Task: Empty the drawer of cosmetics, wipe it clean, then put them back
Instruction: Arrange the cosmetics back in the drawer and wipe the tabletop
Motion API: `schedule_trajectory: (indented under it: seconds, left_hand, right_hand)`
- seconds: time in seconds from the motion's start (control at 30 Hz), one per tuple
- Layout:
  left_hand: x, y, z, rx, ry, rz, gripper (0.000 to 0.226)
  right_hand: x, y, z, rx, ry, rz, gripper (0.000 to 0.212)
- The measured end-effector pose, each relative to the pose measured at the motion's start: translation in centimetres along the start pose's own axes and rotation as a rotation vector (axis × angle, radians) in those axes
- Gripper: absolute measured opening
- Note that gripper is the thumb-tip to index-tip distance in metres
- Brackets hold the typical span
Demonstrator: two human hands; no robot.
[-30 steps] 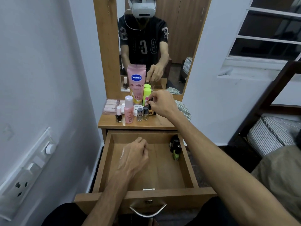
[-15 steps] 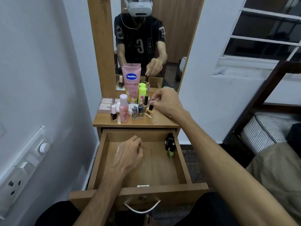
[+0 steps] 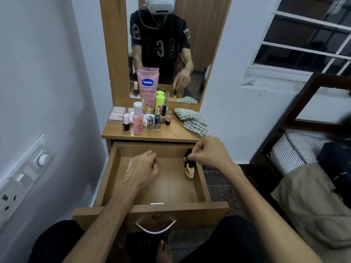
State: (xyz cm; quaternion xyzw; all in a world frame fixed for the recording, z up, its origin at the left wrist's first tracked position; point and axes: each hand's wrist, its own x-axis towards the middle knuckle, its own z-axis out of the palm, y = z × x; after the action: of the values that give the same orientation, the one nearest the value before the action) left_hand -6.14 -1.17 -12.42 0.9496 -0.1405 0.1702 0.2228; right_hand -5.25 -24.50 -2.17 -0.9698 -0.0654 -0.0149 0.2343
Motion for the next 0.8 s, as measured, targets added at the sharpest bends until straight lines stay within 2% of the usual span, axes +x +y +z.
schedule_trajectory:
  seconds: [0.33,0.67,0.8]
  left_hand:
    - [-0.2,0.1,-0.1,0.007,0.001,-0.004,0.010]
    - [-0.1,0.3,-0.3,-0.018,-0.018,-0.023,0.013]
    - [0.0,0.5,-0.2,-0.022,-0.023,-0.016,0.014]
  right_hand:
    - [-0.7,3.1,4.3,-0.118,0.024,0.086,0.021]
    - [-1.3,2.8,4.3,-0.164,0.060,0.067,0.023]
    - [0.2,0.1,2.4,-0.100,0.187,-0.013,0.022]
